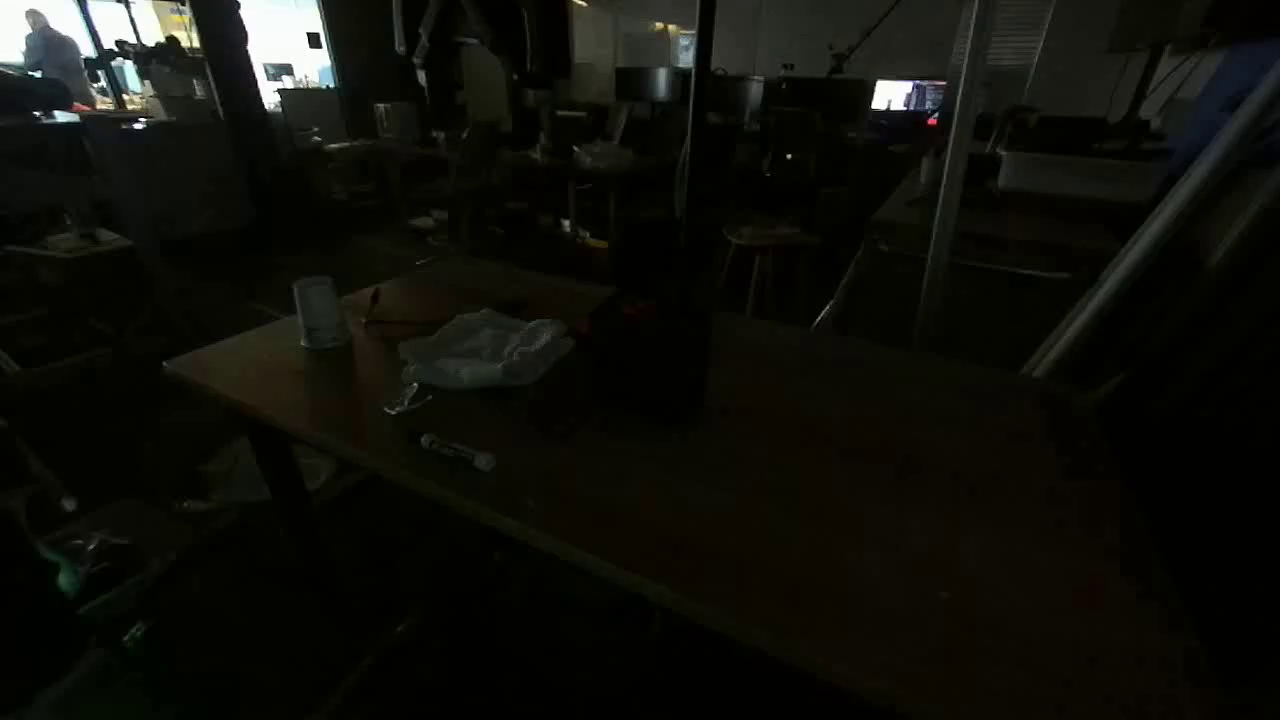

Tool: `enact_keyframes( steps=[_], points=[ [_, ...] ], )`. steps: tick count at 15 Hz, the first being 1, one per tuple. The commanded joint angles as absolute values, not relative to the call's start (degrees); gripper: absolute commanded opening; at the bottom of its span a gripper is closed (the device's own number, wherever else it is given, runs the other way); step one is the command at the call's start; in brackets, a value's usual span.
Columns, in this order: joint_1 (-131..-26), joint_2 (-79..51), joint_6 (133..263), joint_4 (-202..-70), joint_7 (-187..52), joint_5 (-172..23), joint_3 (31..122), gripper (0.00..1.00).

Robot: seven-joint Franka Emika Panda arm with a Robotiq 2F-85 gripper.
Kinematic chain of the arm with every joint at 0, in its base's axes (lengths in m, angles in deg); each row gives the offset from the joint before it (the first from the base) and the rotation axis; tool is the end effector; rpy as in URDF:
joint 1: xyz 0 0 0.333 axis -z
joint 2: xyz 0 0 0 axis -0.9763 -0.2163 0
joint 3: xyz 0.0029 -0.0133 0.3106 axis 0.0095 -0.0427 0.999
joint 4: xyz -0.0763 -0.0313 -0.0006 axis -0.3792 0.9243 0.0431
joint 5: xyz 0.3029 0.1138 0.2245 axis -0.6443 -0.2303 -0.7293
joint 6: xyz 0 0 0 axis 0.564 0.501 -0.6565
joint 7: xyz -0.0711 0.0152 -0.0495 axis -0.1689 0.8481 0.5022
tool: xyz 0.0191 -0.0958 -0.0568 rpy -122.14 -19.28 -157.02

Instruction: Stuff the towel into the box

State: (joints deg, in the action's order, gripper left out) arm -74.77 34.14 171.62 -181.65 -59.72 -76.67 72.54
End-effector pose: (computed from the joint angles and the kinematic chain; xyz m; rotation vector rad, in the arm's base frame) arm 0.3853 -0.0756 0.4991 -3.0805 0.1566 -0.0596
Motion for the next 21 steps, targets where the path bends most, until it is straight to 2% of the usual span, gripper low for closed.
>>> enact_keyframes(
  steps=[1, 9, 16, 21],
  points=[
    [-74.0, 34.1, 171.5, -181.2, -59.4, -77.0, 73.2, 1.00],
    [-74.1, 34.3, 171.5, -180.4, -59.5, -77.0, 73.4, 1.00],
    [-78.1, 30.0, 172.8, -175.5, -60.8, -74.5, 81.8, 1.00],
    [-81.2, 22.2, 179.9, -168.4, -59.8, -71.9, 86.4, 1.00]
  ],
)
